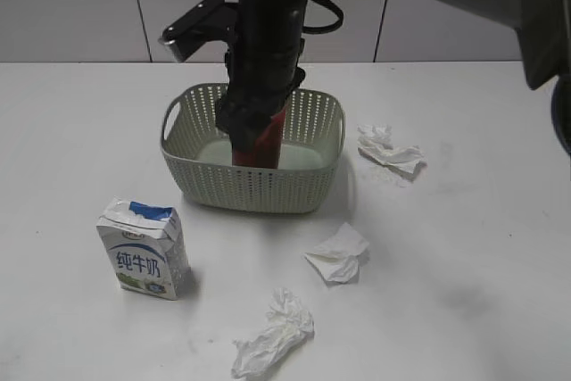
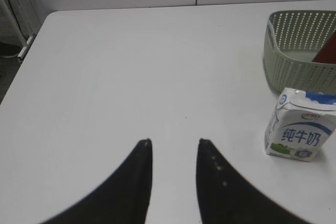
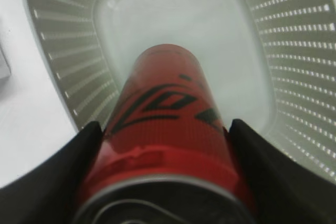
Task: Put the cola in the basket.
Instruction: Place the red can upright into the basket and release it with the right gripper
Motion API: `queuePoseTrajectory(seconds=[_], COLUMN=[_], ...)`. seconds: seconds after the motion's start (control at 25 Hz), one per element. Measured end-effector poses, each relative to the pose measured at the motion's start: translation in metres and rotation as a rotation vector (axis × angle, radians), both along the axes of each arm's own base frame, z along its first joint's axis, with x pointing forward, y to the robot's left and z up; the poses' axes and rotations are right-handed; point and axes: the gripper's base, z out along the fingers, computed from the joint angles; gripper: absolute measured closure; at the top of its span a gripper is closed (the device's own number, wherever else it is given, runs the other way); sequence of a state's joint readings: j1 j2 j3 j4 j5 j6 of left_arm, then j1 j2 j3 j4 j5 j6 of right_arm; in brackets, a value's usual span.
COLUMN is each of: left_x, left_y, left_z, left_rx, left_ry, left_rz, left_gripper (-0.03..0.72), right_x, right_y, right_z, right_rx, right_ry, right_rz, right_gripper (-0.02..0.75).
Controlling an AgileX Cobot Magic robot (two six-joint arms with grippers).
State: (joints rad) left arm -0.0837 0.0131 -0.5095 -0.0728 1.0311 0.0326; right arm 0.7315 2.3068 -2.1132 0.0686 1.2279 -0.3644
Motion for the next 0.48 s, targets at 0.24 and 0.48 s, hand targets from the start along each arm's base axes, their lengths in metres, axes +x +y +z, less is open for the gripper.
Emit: queuePoseTrajectory(seconds=[0.24, 0.48], left_x=[0.0, 0.0], left_y=[0.0, 0.0], left_z=[0.0, 0.0], left_rx=[0.0, 0.0], left_ry=[0.0, 0.0], left_rz=[0.0, 0.0], left_gripper=[0.452, 0.452], right_x=[0.0011, -0.0002], right_y=[0.0028, 0.0046], right_z=[-0.0102, -0.0113], right_rx=[0.0, 0.022], right_ry=[0.02, 0.042], right_rz=[0.009, 0.004], right_gripper=[0.216, 0.212])
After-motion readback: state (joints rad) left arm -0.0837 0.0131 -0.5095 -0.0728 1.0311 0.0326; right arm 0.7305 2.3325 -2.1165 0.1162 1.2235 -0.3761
